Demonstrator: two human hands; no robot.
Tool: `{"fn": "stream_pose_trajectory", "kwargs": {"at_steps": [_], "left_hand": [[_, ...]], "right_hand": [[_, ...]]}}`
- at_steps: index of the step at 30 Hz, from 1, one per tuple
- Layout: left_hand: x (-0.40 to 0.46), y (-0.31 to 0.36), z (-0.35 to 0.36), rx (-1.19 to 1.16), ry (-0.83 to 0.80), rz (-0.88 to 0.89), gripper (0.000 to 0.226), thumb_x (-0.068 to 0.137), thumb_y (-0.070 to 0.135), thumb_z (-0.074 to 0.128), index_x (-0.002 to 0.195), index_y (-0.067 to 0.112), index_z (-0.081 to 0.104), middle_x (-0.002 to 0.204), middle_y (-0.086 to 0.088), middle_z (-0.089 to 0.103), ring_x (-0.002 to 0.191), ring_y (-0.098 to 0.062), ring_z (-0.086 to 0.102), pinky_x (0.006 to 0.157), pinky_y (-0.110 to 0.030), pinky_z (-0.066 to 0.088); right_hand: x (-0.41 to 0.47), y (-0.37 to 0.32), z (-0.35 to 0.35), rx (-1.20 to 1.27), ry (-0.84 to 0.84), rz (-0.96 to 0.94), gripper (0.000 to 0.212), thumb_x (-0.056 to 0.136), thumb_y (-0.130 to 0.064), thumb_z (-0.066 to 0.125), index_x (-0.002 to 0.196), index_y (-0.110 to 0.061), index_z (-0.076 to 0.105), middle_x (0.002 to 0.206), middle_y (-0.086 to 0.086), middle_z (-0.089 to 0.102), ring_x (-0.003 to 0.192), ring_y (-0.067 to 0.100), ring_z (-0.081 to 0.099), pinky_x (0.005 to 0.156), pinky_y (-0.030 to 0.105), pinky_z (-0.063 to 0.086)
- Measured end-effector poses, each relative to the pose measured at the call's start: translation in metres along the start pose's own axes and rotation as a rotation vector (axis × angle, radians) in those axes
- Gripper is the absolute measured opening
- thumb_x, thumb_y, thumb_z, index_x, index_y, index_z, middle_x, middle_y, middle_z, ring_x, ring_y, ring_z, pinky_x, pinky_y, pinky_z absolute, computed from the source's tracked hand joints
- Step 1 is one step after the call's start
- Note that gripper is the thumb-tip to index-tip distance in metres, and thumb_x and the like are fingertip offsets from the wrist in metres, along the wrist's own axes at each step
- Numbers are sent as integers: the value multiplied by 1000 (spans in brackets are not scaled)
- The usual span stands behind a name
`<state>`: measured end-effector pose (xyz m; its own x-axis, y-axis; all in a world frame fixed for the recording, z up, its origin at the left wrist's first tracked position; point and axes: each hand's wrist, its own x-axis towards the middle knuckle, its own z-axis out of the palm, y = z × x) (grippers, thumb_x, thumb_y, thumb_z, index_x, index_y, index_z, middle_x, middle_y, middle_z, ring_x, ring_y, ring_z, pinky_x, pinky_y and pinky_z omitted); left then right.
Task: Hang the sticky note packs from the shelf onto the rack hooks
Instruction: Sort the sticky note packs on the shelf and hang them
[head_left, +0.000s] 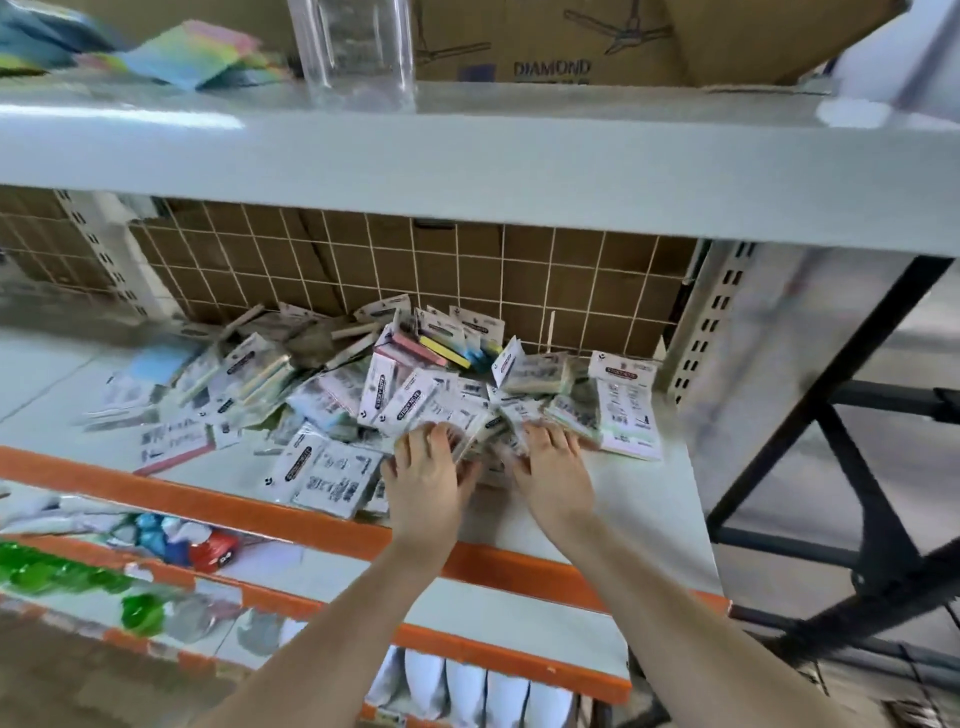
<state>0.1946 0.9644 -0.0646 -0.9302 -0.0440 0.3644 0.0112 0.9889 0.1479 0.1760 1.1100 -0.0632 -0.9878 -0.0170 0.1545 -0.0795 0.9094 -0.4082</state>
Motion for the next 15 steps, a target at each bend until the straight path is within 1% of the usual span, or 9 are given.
{"fn": "stream_pose_trajectory", "kwargs": {"at_steps": [3, 6, 9, 12, 14, 15], "left_hand": [[-2, -2, 6, -41, 48, 17, 52, 74, 39, 78, 109, 3, 64, 99, -17, 63, 91, -37, 63, 74, -48, 52], [-3, -4, 8, -98, 76, 14, 43, 75, 31, 77, 106, 4, 63, 99, -16, 63, 92, -38, 62, 75, -49, 51], [-4, -8, 9, -208, 170, 11, 29, 82, 23, 67, 103, 3, 61, 95, -16, 63, 91, -37, 61, 76, -46, 52], [-5, -11, 8, -409, 249, 5, 24, 90, 17, 58, 107, 0, 59, 101, -19, 61, 96, -37, 59, 78, -46, 54], [-8, -11, 6, -526, 292, 1, 24, 94, 16, 51, 109, -3, 58, 105, -21, 59, 100, -38, 57, 77, -47, 54], [-9, -11, 5, -561, 310, 5, 26, 96, 17, 47, 108, -4, 58, 107, -22, 57, 101, -38, 56, 77, -47, 54]], "right_hand": [[-4, -2, 1, -97, 15, -23, 46, 101, -36, 40, 138, -9, 43, 137, 10, 45, 131, 26, 33, 113, 32, 17], [-10, -4, 8, -139, 52, 31, 44, 101, -39, 37, 136, -13, 43, 135, 6, 45, 129, 24, 35, 111, 31, 24], [-20, -9, 14, -167, 85, 33, 39, 101, -35, 37, 133, -16, 47, 132, 4, 48, 125, 25, 40, 104, 33, 32], [-27, -14, 8, -79, 218, 33, 26, 95, -24, 55, 114, -9, 62, 114, 11, 60, 110, 34, 53, 89, 43, 44], [-31, -15, 5, -33, 336, 23, 16, 92, -17, 60, 103, -7, 65, 103, 11, 65, 99, 36, 59, 79, 44, 48], [-33, -13, 4, 1, 389, 15, 14, 91, -14, 60, 101, -7, 65, 101, 10, 66, 96, 35, 59, 76, 43, 49]]}}
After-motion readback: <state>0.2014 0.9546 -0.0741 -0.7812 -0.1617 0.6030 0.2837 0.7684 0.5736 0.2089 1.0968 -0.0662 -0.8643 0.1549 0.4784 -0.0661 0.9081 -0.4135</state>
